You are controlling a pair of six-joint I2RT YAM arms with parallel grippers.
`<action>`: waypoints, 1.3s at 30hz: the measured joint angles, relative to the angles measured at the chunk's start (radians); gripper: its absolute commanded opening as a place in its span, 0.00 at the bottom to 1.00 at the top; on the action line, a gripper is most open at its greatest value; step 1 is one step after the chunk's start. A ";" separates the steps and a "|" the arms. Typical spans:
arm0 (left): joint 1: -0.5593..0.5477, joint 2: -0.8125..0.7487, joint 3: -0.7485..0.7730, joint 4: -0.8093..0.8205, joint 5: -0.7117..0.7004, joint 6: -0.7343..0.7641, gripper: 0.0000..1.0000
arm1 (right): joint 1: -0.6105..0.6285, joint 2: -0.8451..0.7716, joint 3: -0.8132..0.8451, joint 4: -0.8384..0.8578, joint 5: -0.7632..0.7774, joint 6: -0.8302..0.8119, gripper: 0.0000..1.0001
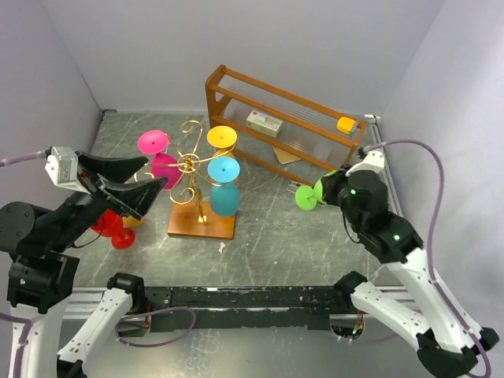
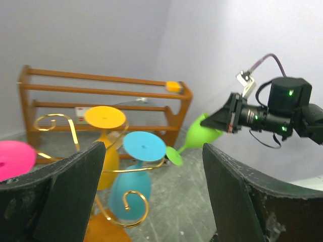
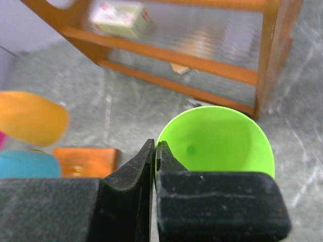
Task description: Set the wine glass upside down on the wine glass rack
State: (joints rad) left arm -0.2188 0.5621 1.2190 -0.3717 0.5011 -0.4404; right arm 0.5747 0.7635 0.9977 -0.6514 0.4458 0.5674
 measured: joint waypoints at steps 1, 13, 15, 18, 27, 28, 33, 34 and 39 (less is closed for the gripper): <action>0.000 0.004 -0.010 0.027 0.031 -0.020 0.90 | 0.000 -0.021 0.019 0.008 -0.010 0.000 0.00; 0.000 0.097 -0.171 0.452 0.290 -0.409 0.80 | 0.000 -0.193 0.090 0.185 -0.080 0.019 0.00; 0.000 0.118 -0.183 0.518 0.311 -0.470 0.78 | 0.000 -0.208 0.075 0.212 -0.091 0.025 0.00; 0.000 0.155 -0.217 0.643 0.329 -0.578 0.78 | 0.000 -0.230 0.047 0.243 -0.107 0.041 0.00; -0.049 0.252 -0.273 0.774 0.311 -0.719 0.79 | 0.000 -0.262 -0.027 0.304 -0.129 0.089 0.00; -0.068 0.261 -0.267 0.774 0.306 -0.716 0.79 | 0.000 -0.262 -0.034 0.306 -0.132 0.095 0.00; -0.331 0.374 -0.180 0.726 0.190 -0.620 0.80 | 0.000 -0.262 -0.053 0.336 -0.130 0.127 0.00; -0.373 0.399 -0.160 0.713 0.163 -0.602 0.80 | 0.000 -0.262 -0.056 0.350 -0.127 0.134 0.00; -0.531 0.508 -0.114 0.690 0.008 -0.554 0.88 | 0.000 -0.264 -0.089 0.442 -0.121 0.175 0.00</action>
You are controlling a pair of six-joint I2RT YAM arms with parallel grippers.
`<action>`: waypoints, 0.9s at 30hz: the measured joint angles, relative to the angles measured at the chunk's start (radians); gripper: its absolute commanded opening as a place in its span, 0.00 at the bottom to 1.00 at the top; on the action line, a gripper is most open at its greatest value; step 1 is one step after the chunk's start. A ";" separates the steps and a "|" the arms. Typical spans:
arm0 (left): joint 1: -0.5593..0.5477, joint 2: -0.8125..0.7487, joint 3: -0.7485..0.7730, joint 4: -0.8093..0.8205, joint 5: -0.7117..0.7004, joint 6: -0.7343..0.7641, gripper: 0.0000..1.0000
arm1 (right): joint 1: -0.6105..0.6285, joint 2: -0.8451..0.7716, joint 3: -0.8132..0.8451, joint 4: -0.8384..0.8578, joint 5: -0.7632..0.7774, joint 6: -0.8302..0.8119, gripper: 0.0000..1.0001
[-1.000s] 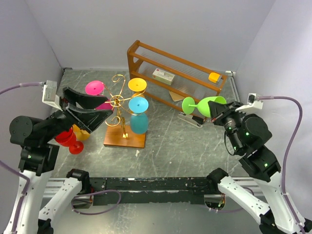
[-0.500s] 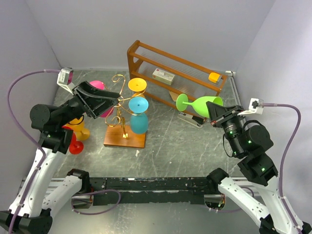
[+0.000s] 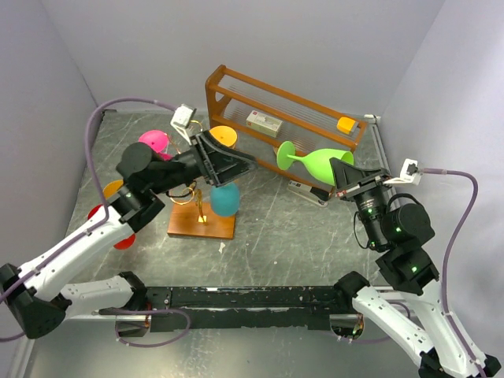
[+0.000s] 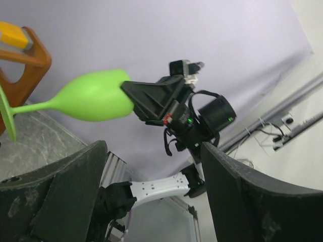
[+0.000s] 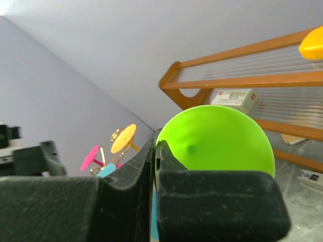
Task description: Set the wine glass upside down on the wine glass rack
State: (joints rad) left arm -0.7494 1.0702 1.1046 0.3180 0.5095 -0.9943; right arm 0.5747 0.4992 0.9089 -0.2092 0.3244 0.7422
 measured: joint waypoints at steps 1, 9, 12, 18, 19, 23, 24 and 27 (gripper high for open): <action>-0.014 0.015 0.000 0.000 -0.024 0.000 0.89 | 0.000 0.001 -0.006 0.021 -0.001 0.008 0.00; -0.147 0.122 0.014 0.001 -0.254 -0.034 0.88 | 0.000 0.009 -0.042 0.192 -0.037 0.051 0.00; -0.185 0.147 0.023 0.003 -0.340 -0.058 0.84 | 0.000 0.007 -0.071 0.266 -0.069 0.066 0.00; -0.277 0.190 0.100 -0.019 -0.526 -0.042 0.78 | 0.000 0.006 -0.114 0.376 -0.130 0.093 0.00; -0.292 0.189 0.105 -0.018 -0.559 -0.037 0.78 | 0.000 0.006 -0.116 0.390 -0.140 0.097 0.00; -0.318 0.190 0.105 -0.013 -0.647 -0.032 0.77 | 0.000 0.006 -0.122 0.443 -0.174 0.116 0.00; -0.320 0.190 0.104 -0.013 -0.664 -0.032 0.77 | 0.000 0.005 -0.126 0.458 -0.182 0.119 0.00; -0.322 0.190 0.101 -0.012 -0.703 -0.032 0.76 | 0.000 -0.003 -0.137 0.484 -0.199 0.132 0.00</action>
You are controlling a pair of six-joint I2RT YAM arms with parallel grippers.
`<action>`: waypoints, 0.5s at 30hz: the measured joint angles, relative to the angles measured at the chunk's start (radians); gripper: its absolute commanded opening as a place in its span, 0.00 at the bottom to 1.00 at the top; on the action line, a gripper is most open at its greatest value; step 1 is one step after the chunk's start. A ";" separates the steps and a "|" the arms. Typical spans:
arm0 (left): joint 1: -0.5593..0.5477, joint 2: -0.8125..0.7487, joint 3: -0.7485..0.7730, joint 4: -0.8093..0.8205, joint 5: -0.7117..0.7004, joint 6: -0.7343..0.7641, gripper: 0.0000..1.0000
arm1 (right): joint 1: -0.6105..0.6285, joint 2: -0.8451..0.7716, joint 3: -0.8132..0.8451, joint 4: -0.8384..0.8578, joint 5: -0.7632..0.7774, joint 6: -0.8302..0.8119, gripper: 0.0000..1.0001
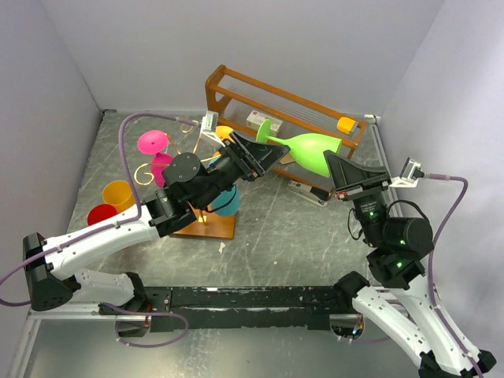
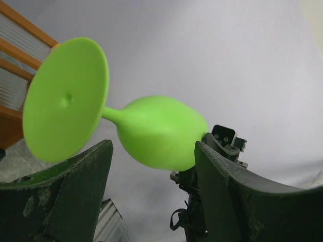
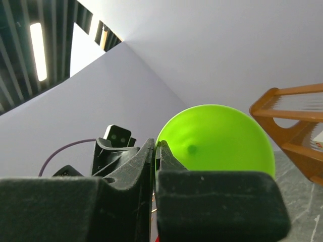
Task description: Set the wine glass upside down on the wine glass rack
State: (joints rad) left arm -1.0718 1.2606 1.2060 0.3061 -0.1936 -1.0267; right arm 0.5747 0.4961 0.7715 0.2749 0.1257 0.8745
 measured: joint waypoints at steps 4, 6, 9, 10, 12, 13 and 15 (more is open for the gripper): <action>0.000 0.000 -0.013 0.010 -0.027 0.001 0.75 | 0.000 -0.008 -0.007 0.012 -0.011 0.006 0.00; 0.000 0.000 -0.019 0.013 -0.034 0.002 0.73 | 0.000 -0.010 -0.007 0.014 -0.019 0.008 0.00; -0.002 0.000 -0.024 0.018 -0.045 0.002 0.65 | -0.001 -0.011 -0.008 0.024 -0.037 0.012 0.00; -0.002 0.000 -0.025 0.018 -0.049 0.002 0.63 | -0.001 -0.011 -0.010 0.032 -0.046 0.015 0.00; -0.002 0.000 -0.025 0.019 -0.059 0.002 0.60 | -0.002 -0.011 -0.014 0.045 -0.069 0.024 0.00; -0.002 0.000 -0.026 0.020 -0.066 0.002 0.58 | -0.002 -0.011 -0.014 0.050 -0.079 0.028 0.00; -0.002 -0.004 -0.034 0.027 -0.077 0.002 0.55 | -0.002 -0.009 -0.014 0.064 -0.111 0.037 0.00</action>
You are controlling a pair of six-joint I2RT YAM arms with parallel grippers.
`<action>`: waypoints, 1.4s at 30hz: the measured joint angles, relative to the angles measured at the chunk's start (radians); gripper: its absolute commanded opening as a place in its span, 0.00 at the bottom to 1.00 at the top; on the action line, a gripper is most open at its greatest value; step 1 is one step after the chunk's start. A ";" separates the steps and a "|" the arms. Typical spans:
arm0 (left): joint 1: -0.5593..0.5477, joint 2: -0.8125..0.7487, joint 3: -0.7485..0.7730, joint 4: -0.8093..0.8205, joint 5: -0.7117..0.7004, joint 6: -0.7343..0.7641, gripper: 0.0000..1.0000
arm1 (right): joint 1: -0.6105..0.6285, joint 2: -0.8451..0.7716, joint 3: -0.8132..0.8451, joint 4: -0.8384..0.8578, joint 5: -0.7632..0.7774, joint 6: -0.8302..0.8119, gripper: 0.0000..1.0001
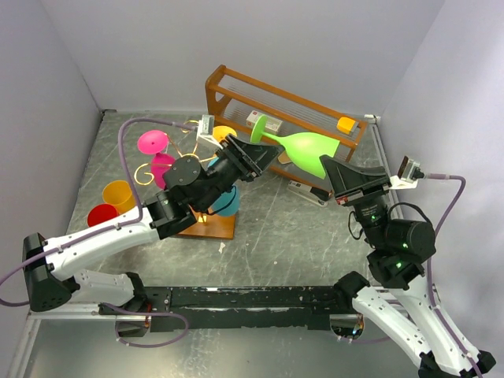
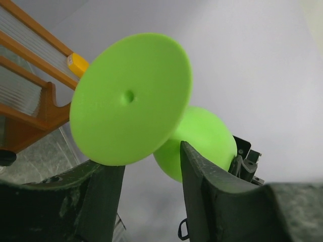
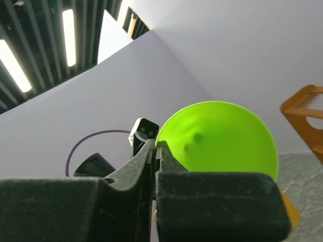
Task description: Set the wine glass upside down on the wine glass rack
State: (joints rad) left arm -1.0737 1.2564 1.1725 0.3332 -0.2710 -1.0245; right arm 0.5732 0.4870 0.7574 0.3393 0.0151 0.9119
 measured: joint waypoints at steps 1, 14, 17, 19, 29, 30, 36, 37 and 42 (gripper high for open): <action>0.000 -0.004 -0.005 0.003 -0.006 0.000 0.54 | 0.000 0.001 0.000 0.005 -0.014 0.004 0.00; 0.000 -0.061 -0.026 0.082 -0.051 0.014 0.52 | -0.003 0.025 0.000 0.033 -0.175 0.027 0.00; 0.000 -0.060 -0.026 0.093 -0.055 0.024 0.50 | -0.003 0.032 0.002 0.032 -0.220 0.021 0.00; 0.000 -0.060 -0.026 0.104 -0.058 0.027 0.48 | -0.003 0.049 0.018 0.023 -0.254 0.013 0.00; 0.000 -0.058 -0.026 0.152 -0.062 0.038 0.45 | -0.005 0.085 0.037 0.003 -0.395 -0.011 0.00; 0.001 -0.058 -0.026 0.156 -0.060 0.038 0.44 | -0.005 0.085 0.037 -0.002 -0.402 -0.011 0.00; 0.002 -0.047 -0.026 0.174 -0.051 0.028 0.29 | -0.005 0.076 0.037 -0.017 -0.426 -0.012 0.00; 0.003 -0.046 -0.026 0.176 -0.051 0.026 0.26 | -0.005 0.075 0.037 -0.018 -0.428 -0.012 0.00; 0.005 -0.046 -0.026 0.196 -0.052 0.021 0.07 | -0.005 0.064 0.037 -0.036 -0.435 -0.014 0.00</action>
State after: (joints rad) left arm -1.0687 1.2102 1.1461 0.5297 -0.3229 -1.0031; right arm 0.5686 0.5510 0.7948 0.3035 -0.4198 0.8978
